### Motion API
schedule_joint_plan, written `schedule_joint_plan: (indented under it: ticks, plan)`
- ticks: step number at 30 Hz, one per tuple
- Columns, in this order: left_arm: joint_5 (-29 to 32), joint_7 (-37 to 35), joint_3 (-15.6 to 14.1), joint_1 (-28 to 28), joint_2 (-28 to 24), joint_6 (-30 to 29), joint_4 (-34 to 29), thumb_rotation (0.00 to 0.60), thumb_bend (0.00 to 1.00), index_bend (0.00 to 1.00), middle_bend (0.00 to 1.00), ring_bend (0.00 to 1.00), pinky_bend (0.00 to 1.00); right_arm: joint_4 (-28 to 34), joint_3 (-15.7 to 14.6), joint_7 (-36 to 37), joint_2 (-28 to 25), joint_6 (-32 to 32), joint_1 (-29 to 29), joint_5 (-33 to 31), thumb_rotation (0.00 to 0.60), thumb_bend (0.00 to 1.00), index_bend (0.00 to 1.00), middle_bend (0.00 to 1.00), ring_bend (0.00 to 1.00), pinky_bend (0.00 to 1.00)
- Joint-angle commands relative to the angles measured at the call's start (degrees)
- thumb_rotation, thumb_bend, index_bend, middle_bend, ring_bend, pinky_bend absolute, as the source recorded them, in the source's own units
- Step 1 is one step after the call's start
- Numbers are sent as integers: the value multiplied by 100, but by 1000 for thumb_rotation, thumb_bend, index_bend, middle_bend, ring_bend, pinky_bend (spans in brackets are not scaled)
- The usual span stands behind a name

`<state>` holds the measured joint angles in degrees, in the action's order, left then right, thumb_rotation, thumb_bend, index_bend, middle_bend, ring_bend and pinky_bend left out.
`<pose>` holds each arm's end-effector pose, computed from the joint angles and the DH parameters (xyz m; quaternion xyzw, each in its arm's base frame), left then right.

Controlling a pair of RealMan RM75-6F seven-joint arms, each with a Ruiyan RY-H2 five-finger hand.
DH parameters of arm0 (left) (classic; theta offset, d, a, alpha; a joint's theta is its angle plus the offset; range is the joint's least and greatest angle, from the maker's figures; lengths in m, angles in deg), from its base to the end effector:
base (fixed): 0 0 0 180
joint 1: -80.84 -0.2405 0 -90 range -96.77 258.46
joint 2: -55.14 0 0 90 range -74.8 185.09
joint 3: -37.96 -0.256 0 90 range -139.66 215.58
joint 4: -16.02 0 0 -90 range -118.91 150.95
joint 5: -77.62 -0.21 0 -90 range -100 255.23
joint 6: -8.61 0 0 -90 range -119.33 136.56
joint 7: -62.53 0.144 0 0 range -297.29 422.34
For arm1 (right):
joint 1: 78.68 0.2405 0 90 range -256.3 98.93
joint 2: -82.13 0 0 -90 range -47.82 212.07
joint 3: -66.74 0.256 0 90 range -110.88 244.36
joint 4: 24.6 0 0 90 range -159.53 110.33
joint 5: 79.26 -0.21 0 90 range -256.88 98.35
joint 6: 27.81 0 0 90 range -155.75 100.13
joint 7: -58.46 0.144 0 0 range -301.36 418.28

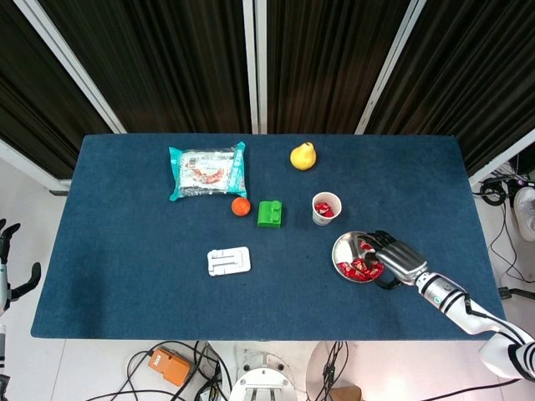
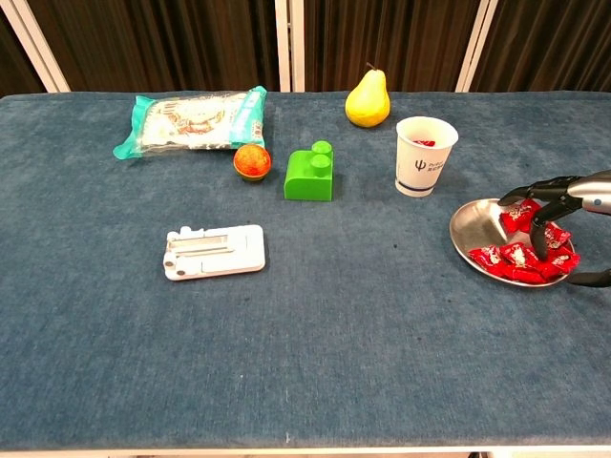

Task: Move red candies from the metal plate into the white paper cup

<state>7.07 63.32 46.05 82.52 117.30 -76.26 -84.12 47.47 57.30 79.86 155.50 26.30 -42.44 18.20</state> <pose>-0.3247 0.1755 0.1811 -0.4671 -0.4636 -0.3766 0.6520 -0.2861 -0.2933 0.0482 0.8213 -0.3949 0.2641 0.3158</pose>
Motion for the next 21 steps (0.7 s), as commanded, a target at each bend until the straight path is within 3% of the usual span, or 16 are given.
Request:
schedule_joint_plan:
  ticks: [1, 21]
  plan:
    - [-1, -6, 1, -5, -1, -6, -1, 600, 348, 116, 0, 0, 0, -6, -6, -8, 2, -9, 1, -1, 600, 479, 530, 94, 0, 0]
    - [-14, -14, 4, -15, 0, -22, 8, 600, 348, 116, 0, 0, 0, 90, 115, -113, -87, 180, 1, -35, 600, 614, 617, 95, 0, 0]
